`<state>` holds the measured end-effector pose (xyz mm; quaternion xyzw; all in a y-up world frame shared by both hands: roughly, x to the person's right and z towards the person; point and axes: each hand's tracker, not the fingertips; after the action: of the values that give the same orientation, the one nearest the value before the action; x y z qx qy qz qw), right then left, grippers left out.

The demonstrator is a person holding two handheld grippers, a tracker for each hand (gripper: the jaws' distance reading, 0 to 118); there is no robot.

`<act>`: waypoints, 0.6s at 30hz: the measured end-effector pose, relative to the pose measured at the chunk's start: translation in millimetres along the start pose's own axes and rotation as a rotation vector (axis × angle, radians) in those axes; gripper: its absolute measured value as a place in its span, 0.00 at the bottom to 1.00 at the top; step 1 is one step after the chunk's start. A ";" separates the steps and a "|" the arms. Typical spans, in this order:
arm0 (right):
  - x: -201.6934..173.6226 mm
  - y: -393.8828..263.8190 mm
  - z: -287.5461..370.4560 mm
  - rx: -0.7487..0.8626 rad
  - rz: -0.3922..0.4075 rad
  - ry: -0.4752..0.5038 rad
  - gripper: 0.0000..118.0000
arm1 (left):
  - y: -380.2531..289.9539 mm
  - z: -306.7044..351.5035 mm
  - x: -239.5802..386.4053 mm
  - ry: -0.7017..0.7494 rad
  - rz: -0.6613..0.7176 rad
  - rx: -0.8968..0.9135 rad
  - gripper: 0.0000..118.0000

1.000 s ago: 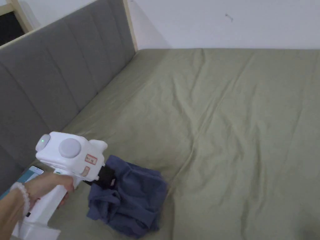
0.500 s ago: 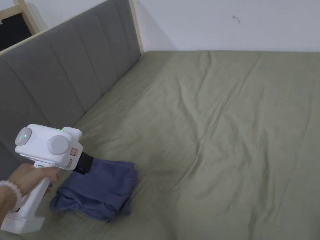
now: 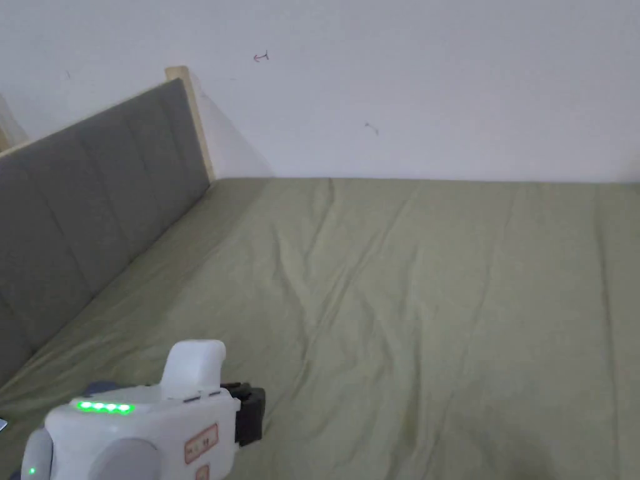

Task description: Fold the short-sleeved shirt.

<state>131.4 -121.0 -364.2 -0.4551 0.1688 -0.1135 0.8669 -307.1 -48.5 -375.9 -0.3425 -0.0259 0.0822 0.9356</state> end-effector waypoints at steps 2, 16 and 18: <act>1.3 2.9 16.5 0.056 -0.005 0.008 0.01 | -7.4 14.9 34.3 -0.006 -0.027 0.075 0.00; -25.7 20.1 105.5 0.518 0.089 -0.215 0.10 | -23.8 98.0 130.9 0.137 -0.063 0.438 0.06; -29.8 20.4 113.0 0.563 0.105 -0.245 0.30 | -23.0 104.8 132.8 0.135 -0.068 0.444 0.39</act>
<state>149.7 -14.3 -315.7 -0.1980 0.0482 -0.0552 0.9774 -184.2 23.7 -282.0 -0.1320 0.0437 0.0311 0.9898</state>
